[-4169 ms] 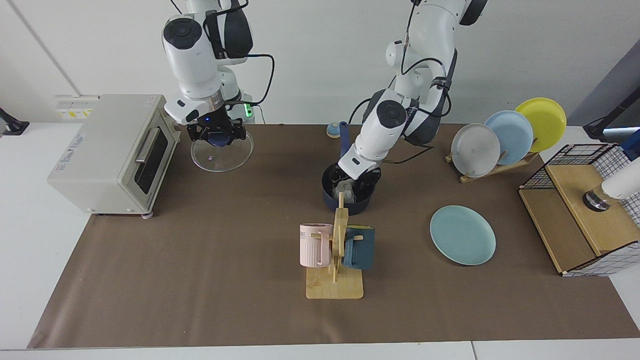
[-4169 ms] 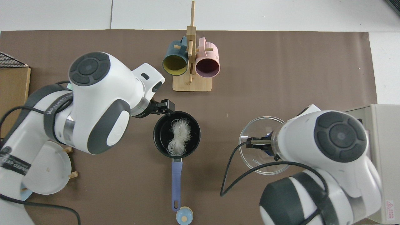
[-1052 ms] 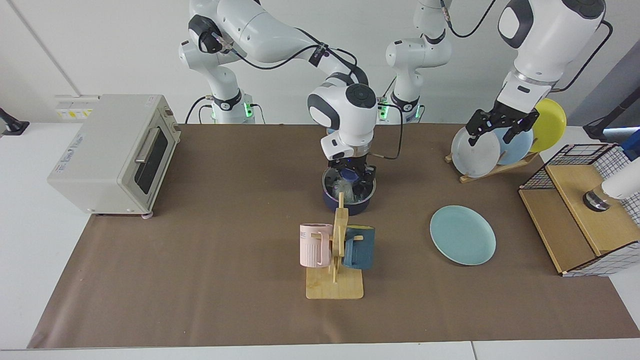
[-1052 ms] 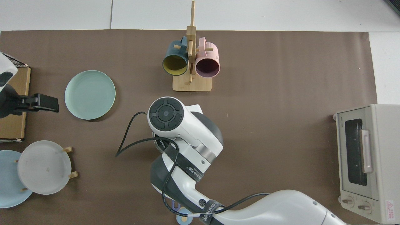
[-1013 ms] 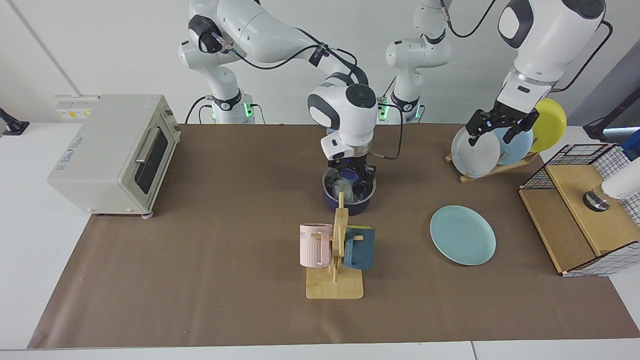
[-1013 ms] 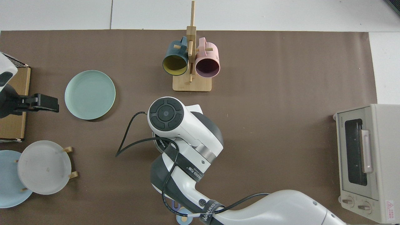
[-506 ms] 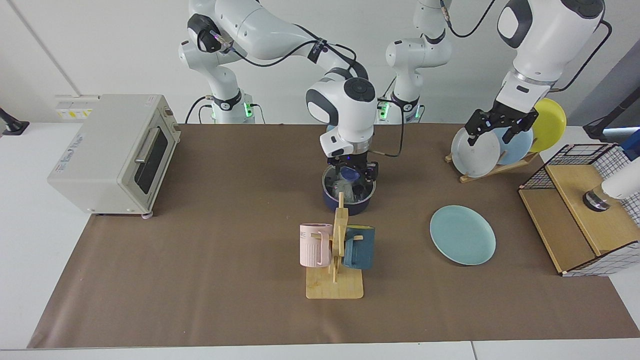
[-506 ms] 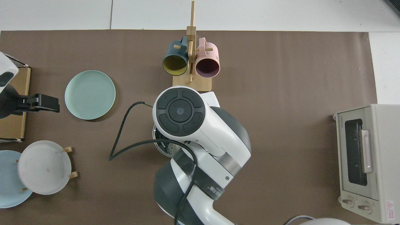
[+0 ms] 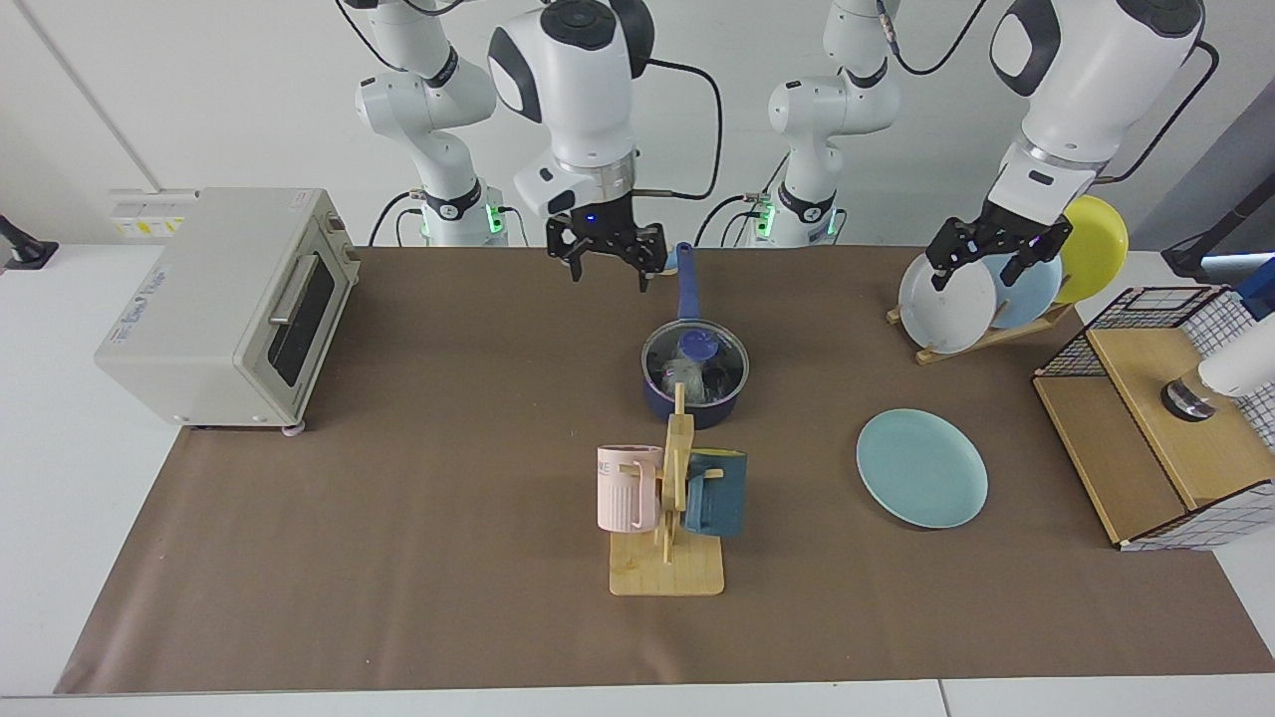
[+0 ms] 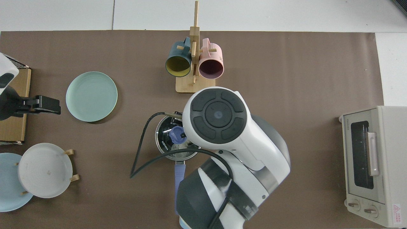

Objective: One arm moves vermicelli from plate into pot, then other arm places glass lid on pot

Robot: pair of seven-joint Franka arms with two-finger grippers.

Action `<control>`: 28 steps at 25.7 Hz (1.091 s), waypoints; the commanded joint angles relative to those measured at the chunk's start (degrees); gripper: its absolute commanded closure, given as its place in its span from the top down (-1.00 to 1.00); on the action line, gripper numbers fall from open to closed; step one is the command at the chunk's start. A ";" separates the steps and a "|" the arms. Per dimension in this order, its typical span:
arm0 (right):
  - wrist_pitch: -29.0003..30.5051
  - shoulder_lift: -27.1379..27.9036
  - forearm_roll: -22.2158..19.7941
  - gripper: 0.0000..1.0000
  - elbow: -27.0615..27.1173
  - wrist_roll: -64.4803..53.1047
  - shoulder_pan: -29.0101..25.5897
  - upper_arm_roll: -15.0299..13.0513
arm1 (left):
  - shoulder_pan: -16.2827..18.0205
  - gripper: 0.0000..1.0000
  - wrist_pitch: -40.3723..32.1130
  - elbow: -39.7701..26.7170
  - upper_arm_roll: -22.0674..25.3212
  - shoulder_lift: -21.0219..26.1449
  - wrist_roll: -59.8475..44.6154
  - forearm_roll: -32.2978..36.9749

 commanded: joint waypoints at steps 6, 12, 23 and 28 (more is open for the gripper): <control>-3.76 -12.42 2.35 1.00 -11.30 -22.61 -1.29 -12.65 | -0.11 1.00 -0.29 -0.40 -0.06 -0.70 -0.85 0.52; -5.53 -14.53 2.18 1.00 -11.57 -32.89 -2.78 -19.77 | -0.11 1.00 -0.29 -0.40 -0.06 -0.70 -0.85 0.52; -5.79 -15.41 0.24 1.00 -7.97 -43.55 -4.89 -26.72 | -0.11 1.00 -0.29 -0.40 -0.06 -0.70 -0.85 0.52; -7.37 -15.24 0.33 1.00 -5.77 -43.64 -6.82 -26.29 | -0.11 1.00 -0.29 -0.40 -0.06 -0.70 -0.85 0.52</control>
